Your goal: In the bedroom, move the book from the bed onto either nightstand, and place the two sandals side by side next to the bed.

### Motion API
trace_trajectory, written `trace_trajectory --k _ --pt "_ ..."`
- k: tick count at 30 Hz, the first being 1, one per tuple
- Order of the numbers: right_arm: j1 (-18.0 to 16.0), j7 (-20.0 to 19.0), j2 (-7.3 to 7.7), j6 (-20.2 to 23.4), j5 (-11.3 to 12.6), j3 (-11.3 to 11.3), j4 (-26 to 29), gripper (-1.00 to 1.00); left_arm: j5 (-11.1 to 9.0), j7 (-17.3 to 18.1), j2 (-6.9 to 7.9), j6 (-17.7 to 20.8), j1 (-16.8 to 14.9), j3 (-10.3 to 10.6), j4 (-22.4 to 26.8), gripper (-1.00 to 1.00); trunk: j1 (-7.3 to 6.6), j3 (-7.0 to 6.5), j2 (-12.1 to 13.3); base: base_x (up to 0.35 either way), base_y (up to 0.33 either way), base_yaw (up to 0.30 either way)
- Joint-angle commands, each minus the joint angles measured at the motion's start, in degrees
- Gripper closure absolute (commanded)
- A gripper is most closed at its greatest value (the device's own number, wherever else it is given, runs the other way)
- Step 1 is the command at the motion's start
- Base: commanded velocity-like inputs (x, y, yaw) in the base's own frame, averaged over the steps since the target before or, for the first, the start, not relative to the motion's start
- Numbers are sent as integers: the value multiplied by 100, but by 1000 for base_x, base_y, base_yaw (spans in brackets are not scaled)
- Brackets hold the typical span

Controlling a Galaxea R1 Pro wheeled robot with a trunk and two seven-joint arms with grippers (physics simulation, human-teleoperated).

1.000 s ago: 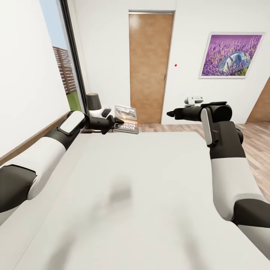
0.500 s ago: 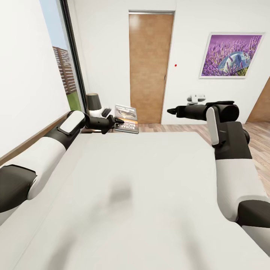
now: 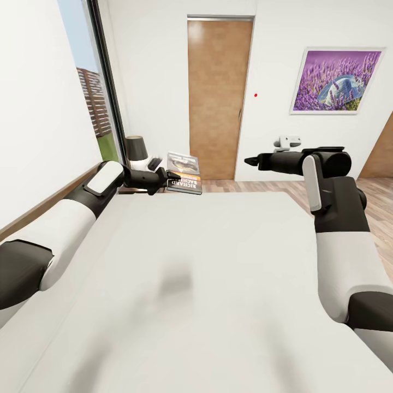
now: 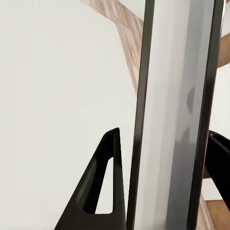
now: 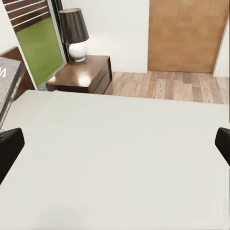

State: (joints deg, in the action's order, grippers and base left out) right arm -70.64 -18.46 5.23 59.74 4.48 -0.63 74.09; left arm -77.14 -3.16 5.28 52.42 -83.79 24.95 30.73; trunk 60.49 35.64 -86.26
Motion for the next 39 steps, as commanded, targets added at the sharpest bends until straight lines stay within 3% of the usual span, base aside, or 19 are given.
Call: trace_trajectory --k 1,13,39 --pt "-5 27 4 26 43 -7 3 -100 -64 -32 7 -2 -6 36 6 100 0 6 -3 0 0 0" --pt "169 40 -58 26 -374 -12 -4 -100 -64 -35 8 -3 -6 36 1 100 0 6 -3 0 0 0" --pt "208 57 -59 26 -473 -57 32 -100 -64 -34 8 4 -6 34 2 100 0 6 -3 0 0 0"
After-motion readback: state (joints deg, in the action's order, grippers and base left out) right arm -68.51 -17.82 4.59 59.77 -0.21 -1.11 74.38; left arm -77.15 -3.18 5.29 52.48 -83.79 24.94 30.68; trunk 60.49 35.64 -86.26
